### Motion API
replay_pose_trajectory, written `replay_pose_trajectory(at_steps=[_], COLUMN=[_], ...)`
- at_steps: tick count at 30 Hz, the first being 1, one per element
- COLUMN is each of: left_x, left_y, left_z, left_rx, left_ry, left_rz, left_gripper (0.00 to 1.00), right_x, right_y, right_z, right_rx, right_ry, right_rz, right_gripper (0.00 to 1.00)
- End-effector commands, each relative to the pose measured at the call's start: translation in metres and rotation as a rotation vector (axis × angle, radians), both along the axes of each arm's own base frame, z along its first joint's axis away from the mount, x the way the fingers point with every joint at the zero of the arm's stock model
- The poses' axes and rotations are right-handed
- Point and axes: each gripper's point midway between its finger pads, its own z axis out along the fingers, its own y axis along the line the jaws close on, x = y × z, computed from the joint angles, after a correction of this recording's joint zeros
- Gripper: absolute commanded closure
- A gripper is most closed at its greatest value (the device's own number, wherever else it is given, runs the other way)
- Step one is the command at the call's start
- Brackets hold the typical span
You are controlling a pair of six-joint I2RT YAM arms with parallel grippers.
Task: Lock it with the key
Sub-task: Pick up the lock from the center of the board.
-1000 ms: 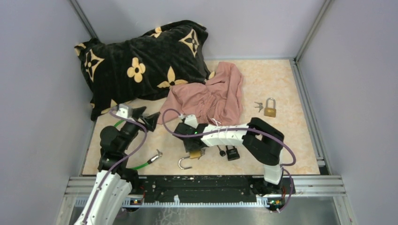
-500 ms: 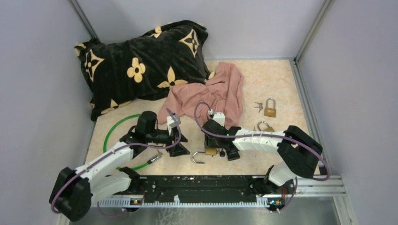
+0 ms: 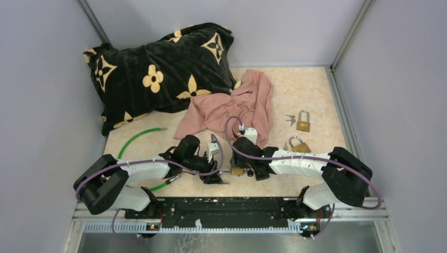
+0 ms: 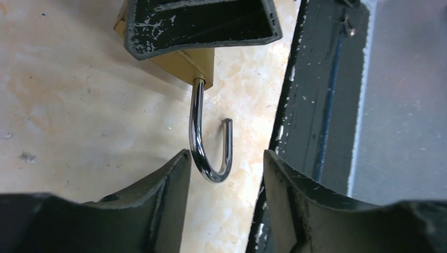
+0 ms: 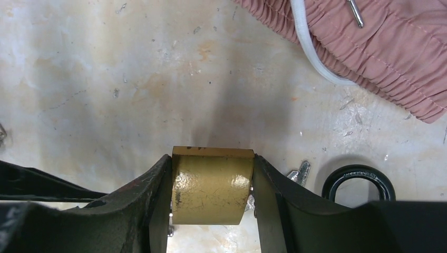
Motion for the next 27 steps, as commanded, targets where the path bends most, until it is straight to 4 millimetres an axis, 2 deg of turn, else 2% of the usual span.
replay_pose_trajectory(at_steps=[1, 4, 6, 8, 9, 12, 13, 14, 15, 17, 18, 20, 23, 27], left_x=[0.007, 0.010, 0.015, 0.020, 0.019, 0.009, 0.006, 0.003, 0.001, -0.006, -0.010, -0.014, -0.019, -0.020], left_y=[-0.011, -0.015, -0.016, -0.019, -0.020, -0.024, -0.024, -0.025, -0.025, -0.023, -0.022, -0.019, -0.008, 0.007], left_z=[-0.009, -0.013, -0.014, -0.010, -0.007, 0.008, 0.014, 0.020, 0.026, 0.046, 0.054, 0.069, 0.080, 0.104], left_rx=[-0.003, 0.008, 0.014, 0.006, -0.009, -0.066, -0.082, -0.099, -0.115, -0.176, -0.201, -0.237, -0.258, -0.321], left_ry=[-0.113, -0.145, -0.160, -0.173, -0.176, -0.179, -0.177, -0.178, -0.178, -0.188, -0.187, -0.186, -0.155, -0.154], left_rz=[-0.024, -0.016, 0.005, 0.024, 0.015, -0.043, -0.054, -0.068, -0.081, -0.125, -0.147, -0.177, -0.196, -0.197], left_gripper=[0.46, 0.59, 0.74, 0.96, 1.00, 1.00, 1.00, 1.00, 1.00, 1.00, 1.00, 1.00, 1.00, 1.00], right_x=[0.016, 0.015, 0.015, 0.014, 0.014, 0.008, 0.006, 0.002, -0.002, -0.009, -0.012, -0.015, -0.016, -0.038], right_y=[0.023, 0.026, 0.027, 0.029, 0.029, 0.036, 0.038, 0.040, 0.041, 0.036, 0.032, 0.024, 0.017, 0.022], right_z=[0.040, 0.043, 0.044, 0.044, 0.044, 0.047, 0.050, 0.052, 0.056, 0.067, 0.073, 0.088, 0.120, 0.173], right_rx=[0.160, 0.176, 0.181, 0.183, 0.185, 0.196, 0.191, 0.182, 0.174, 0.147, 0.141, 0.140, 0.188, 0.375], right_ry=[-0.089, -0.089, -0.091, -0.092, -0.091, -0.099, -0.103, -0.106, -0.112, -0.137, -0.155, -0.205, -0.337, -0.567], right_rz=[-0.013, -0.002, 0.003, 0.015, 0.024, 0.106, 0.148, 0.197, 0.246, 0.336, 0.363, 0.401, 0.444, 0.614], right_gripper=[1.00, 1.00, 1.00, 1.00, 1.00, 1.00, 0.95, 0.78, 0.55, 0.18, 0.04, 0.02, 0.02, 0.01])
